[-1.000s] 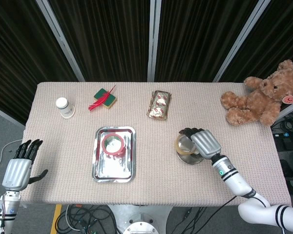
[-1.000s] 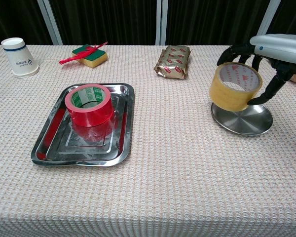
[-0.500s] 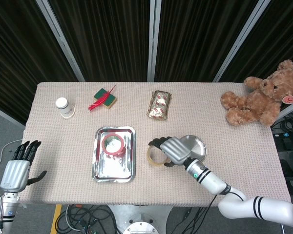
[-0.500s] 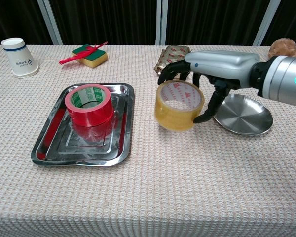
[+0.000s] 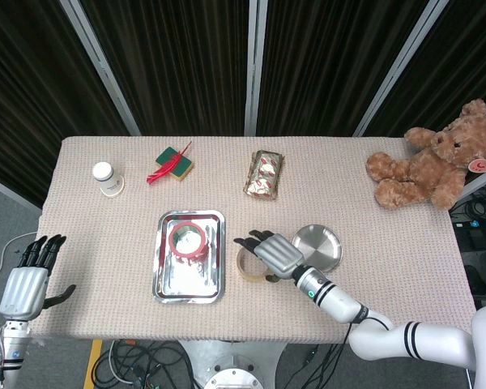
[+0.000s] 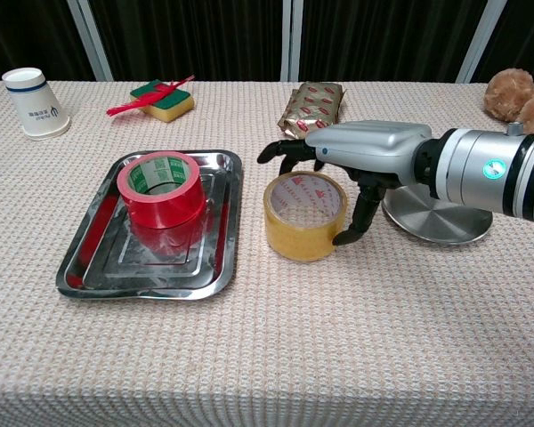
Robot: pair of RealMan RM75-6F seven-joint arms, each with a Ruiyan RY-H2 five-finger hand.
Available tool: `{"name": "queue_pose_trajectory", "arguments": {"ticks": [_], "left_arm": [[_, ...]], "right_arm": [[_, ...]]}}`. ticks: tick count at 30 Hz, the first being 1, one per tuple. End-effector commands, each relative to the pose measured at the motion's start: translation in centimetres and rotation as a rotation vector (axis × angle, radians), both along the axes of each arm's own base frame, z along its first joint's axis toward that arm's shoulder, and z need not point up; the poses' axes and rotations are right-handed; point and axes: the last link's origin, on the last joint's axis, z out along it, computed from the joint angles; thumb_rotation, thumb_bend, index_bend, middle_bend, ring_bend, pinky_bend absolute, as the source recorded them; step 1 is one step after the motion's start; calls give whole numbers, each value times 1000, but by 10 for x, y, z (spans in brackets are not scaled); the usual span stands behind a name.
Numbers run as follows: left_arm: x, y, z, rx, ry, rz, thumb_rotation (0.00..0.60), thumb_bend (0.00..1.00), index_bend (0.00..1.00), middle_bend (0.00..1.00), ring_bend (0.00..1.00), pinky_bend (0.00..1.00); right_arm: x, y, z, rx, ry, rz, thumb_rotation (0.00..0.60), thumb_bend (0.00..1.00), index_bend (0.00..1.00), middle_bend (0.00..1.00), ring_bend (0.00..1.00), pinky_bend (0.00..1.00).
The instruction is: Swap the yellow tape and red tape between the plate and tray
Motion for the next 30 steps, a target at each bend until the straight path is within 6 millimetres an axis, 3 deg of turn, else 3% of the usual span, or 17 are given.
{"name": "queue_pose_trajectory", "arguments": {"ticks": [1, 5, 9, 12, 19, 25, 30], "left_arm": [[0, 0, 0, 0, 1, 1, 600, 158, 64, 60, 0, 93], [0, 1, 0, 0, 1, -2, 600, 159, 64, 60, 0, 93], [5, 5, 1, -8, 2, -20, 600, 159, 64, 60, 0, 93], [14, 15, -3, -44, 10, -66, 600, 159, 64, 60, 0, 93], [67, 54, -27, -200, -87, -244, 600, 157, 64, 60, 0, 93], [109, 90, -57, -331, -131, -318, 600, 145, 64, 51, 0, 93], [128, 114, -82, -419, -141, -317, 600, 145, 63, 48, 0, 93]], "right_arm": [[0, 1, 0, -3, -1, 1, 600, 0, 0, 0, 0, 2], [-1, 1, 8, -21, -12, 0, 600, 0, 0, 0, 0, 0], [-9, -1, 39, -96, -49, -10, 600, 0, 0, 0, 0, 0], [-29, -3, 76, -207, -76, -44, 600, 0, 0, 0, 0, 0], [-100, 8, 155, -373, -103, -198, 600, 0, 0, 0, 0, 0], [-150, 30, 195, -471, -134, -283, 600, 0, 0, 0, 0, 0], [-175, 41, 216, -527, -153, -327, 600, 0, 0, 0, 0, 0]]}}
